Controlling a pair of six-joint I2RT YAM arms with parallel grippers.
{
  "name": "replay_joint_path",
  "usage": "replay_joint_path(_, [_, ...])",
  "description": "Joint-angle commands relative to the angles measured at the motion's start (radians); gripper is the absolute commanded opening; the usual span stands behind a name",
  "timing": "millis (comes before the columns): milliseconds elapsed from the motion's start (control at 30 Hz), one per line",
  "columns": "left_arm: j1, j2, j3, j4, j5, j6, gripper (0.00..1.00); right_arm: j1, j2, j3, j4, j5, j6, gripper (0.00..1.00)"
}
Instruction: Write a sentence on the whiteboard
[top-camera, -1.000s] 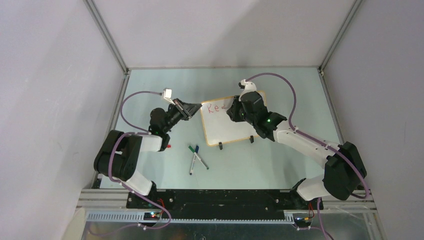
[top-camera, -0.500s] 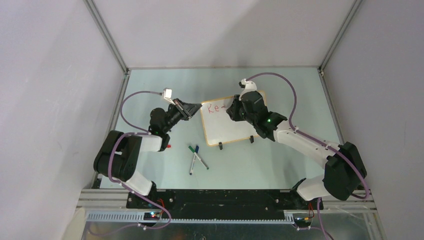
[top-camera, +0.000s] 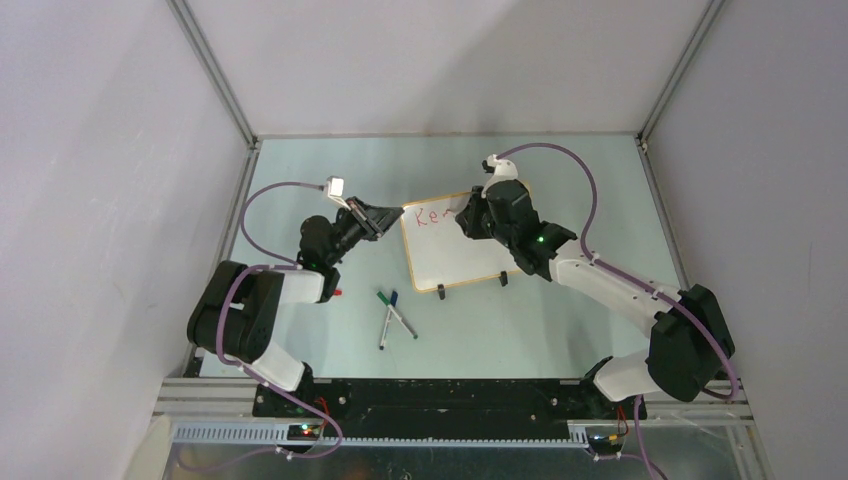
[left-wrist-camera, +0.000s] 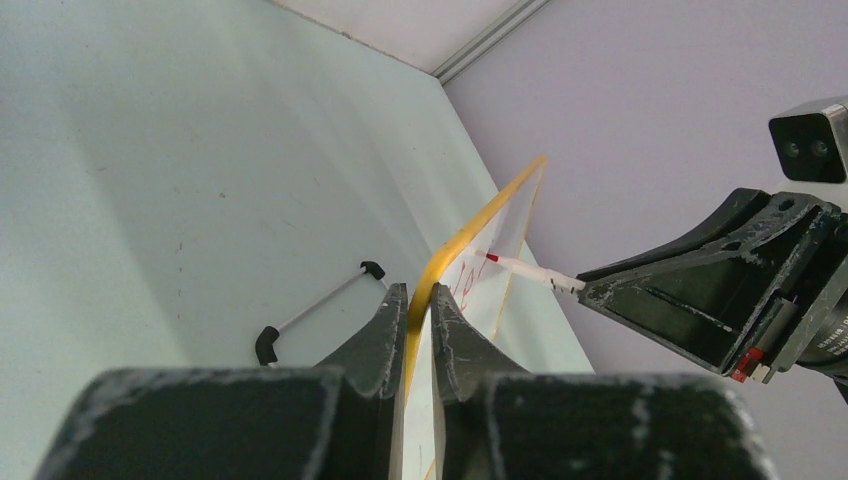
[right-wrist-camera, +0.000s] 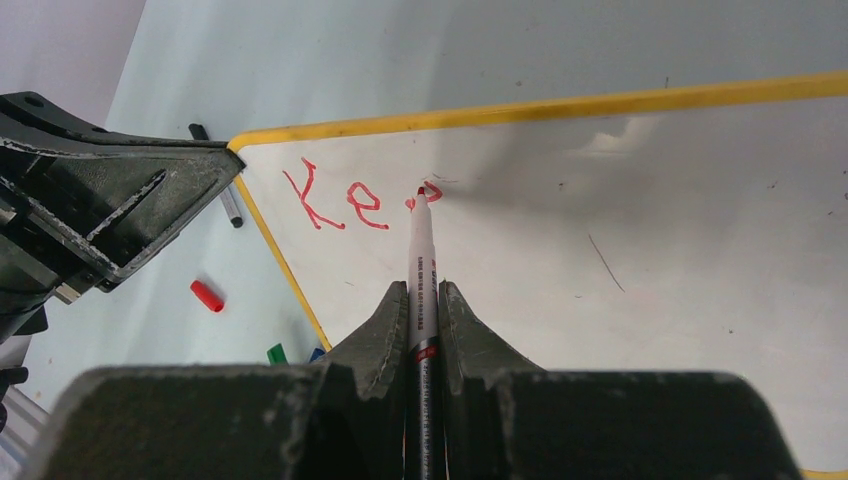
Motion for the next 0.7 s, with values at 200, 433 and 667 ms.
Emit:
replay_joint_path(200, [-0.007,-0.034,0.008,0.017,-0.009,0.022,0.00,-0.014,-0.020,0.035,0.049,0.019,0.009,0.00])
replay_joint_path(433, [-0.007,-0.034,0.009,0.017,-0.009,0.022,0.00,-0.018,-0.009,0.035,0.056,0.010,0.011,0.00])
replay_joint_path(667, [-0.008,-0.035,0.009,0.017,-0.008,0.024,0.00,-0.021,0.004,0.036,0.073,-0.019,0.011,0.00])
